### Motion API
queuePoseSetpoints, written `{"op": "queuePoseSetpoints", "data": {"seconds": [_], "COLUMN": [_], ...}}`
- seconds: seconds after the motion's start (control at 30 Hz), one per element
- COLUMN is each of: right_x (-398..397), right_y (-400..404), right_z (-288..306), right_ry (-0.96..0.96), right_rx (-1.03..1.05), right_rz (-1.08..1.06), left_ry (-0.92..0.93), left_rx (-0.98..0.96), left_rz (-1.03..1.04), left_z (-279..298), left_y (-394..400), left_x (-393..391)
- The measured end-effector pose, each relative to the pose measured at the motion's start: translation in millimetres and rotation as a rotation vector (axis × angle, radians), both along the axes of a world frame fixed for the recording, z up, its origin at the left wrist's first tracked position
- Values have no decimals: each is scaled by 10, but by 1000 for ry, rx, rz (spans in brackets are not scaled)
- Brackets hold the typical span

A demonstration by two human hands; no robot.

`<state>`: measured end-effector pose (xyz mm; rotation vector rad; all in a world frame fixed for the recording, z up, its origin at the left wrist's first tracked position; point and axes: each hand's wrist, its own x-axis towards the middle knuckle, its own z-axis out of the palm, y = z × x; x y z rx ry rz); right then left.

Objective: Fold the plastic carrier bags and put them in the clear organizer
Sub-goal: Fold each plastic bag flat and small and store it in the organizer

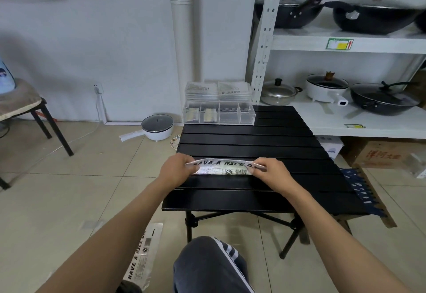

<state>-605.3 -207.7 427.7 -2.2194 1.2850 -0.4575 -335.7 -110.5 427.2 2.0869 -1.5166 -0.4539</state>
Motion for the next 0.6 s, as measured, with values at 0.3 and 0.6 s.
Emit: {"op": "queuePoseSetpoints", "data": {"seconds": [0.3, 0.6], "right_x": [-95, -114], "right_y": [33, 110], "right_z": [-89, -93], "right_ry": [-260, -141], "right_rx": [102, 64], "right_rz": [-138, -157], "left_ry": [60, 21], "left_rx": [-20, -31], "left_rz": [-29, -26], "left_z": [-22, -117], "left_y": [70, 274], "left_x": [20, 22]}}
